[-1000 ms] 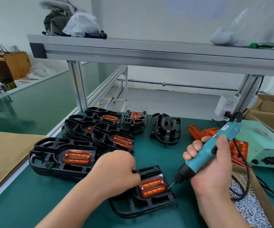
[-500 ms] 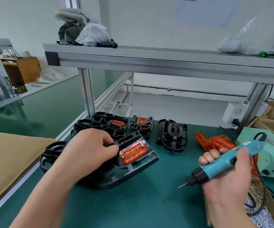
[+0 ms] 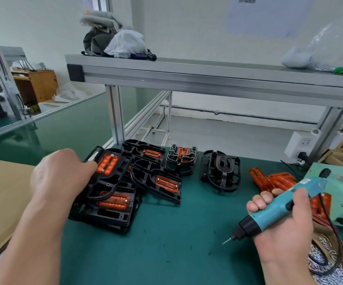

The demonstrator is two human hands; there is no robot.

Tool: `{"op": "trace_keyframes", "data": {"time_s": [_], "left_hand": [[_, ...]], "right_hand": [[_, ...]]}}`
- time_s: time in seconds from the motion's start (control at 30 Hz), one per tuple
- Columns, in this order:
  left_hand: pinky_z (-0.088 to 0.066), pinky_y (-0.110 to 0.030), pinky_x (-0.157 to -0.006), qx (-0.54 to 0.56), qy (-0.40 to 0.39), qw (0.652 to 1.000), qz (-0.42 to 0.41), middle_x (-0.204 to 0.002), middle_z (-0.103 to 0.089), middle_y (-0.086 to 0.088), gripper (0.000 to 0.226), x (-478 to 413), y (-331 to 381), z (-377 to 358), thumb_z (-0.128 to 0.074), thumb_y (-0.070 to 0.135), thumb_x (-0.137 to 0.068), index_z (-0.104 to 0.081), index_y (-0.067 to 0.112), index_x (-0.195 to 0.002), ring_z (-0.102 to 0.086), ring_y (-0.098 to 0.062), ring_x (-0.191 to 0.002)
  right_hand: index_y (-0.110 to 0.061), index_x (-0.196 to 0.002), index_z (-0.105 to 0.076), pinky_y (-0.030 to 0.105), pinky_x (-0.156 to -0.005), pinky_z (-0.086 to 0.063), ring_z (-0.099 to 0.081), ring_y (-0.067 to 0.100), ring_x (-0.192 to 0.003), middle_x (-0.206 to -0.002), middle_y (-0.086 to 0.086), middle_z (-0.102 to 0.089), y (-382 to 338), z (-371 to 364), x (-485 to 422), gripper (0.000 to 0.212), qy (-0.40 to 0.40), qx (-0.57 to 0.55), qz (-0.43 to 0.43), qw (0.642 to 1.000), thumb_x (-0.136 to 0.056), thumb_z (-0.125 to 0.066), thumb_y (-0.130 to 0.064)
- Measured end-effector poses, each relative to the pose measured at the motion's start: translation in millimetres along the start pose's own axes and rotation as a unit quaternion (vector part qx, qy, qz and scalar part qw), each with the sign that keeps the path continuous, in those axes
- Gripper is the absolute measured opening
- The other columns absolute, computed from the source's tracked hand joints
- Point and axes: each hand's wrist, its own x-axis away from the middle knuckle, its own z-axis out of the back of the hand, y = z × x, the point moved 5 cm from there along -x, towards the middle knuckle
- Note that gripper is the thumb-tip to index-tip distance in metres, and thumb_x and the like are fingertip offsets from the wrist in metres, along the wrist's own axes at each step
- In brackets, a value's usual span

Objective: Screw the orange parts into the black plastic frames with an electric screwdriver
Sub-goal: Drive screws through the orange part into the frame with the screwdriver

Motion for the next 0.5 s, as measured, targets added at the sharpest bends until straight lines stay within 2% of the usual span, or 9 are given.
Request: {"op": "trace_keyframes", "data": {"time_s": [0.2,0.33,0.5], "left_hand": [[-0.037,-0.026,-0.051,-0.018,-0.003,1.000,0.005,-0.053,-0.060,-0.010,0.033,-1.9,-0.3,-6.1,-0.069,0.036,-0.074,-0.060,0.009,-0.057,-0.057,-0.030,-0.055],[-0.041,-0.028,-0.052,-0.007,0.008,1.000,-0.011,-0.054,-0.062,-0.007,0.041,-0.4,0.6,-6.8,-0.068,0.046,-0.080,-0.065,0.013,-0.056,-0.056,-0.029,-0.058],[-0.040,-0.026,-0.052,0.018,0.040,0.999,-0.032,-0.049,-0.059,0.001,0.048,2.5,0.4,-7.0,-0.061,0.058,-0.081,-0.064,0.020,-0.052,-0.053,-0.023,-0.054]], "right_hand": [[-0.019,-0.088,-0.062,0.032,-0.067,-0.041,-0.045,0.017,-0.066,-0.077,0.002,-0.048,3.4,13.1,-5.9,0.043,-0.035,-0.003,-0.010,0.999,-0.104,-0.056,-0.058],[-0.019,-0.088,-0.061,0.031,-0.066,-0.042,-0.046,0.017,-0.065,-0.077,0.001,-0.048,1.4,10.4,-3.7,0.042,-0.039,0.004,-0.018,0.999,-0.103,-0.056,-0.057],[-0.019,-0.086,-0.062,0.029,-0.062,-0.045,-0.047,0.016,-0.064,-0.076,0.001,-0.049,-0.6,11.0,-5.3,0.042,-0.042,-0.006,-0.024,0.999,-0.102,-0.058,-0.057]]}}
